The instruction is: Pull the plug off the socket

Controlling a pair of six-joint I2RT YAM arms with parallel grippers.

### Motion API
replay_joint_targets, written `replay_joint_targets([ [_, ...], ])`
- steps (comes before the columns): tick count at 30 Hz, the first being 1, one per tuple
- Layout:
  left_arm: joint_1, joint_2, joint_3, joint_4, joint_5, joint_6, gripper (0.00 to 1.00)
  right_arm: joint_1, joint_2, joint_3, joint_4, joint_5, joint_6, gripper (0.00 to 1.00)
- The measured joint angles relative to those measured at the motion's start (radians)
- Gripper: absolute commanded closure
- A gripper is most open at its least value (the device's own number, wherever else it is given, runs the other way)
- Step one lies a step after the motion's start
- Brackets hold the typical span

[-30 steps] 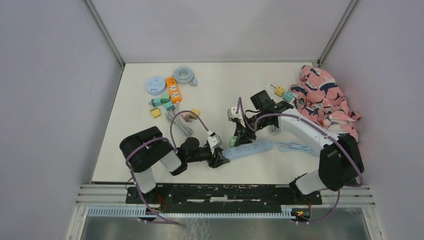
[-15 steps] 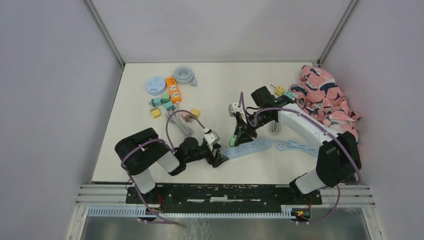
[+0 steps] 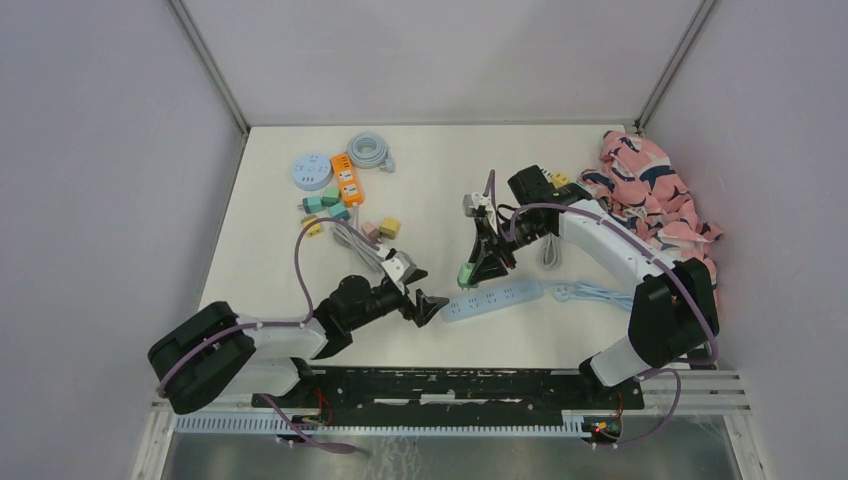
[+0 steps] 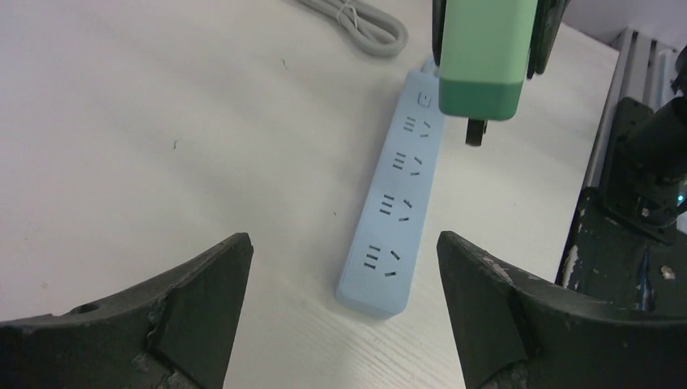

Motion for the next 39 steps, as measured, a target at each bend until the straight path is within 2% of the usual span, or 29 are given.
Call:
replay_joint_targets([
  [6,0.001,-0.173,-0.006,-0.095,-0.036,-0.064,0.0,-0.006,0.0,0.001,0.017,-0.026,0.063,0.98],
  [15,0.001,-0.365,-0.012,-0.193,-0.124,-0.205,0.01,-0.027,-0.01,-0.017,0.207,-0.048,0.329,0.97],
  [20,0.001,-0.416,-0.01,-0.244,-0.162,-0.263,0.01,-0.043,-0.011,-0.034,0.319,-0.064,0.498,0.97],
  [26,0.001,-0.414,0.044,-0.347,-0.189,-0.307,0.03,-0.058,0.019,-0.039,0.444,-0.066,0.71,0.96],
  [32,0.001,-0.356,0.162,-0.469,-0.219,-0.344,0.08,-0.069,0.117,-0.039,0.521,-0.06,0.917,0.95],
  [39,-0.016,-0.233,0.335,-0.664,-0.274,-0.372,0.0,-0.085,0.229,-0.039,0.533,-0.044,1.081,0.94],
])
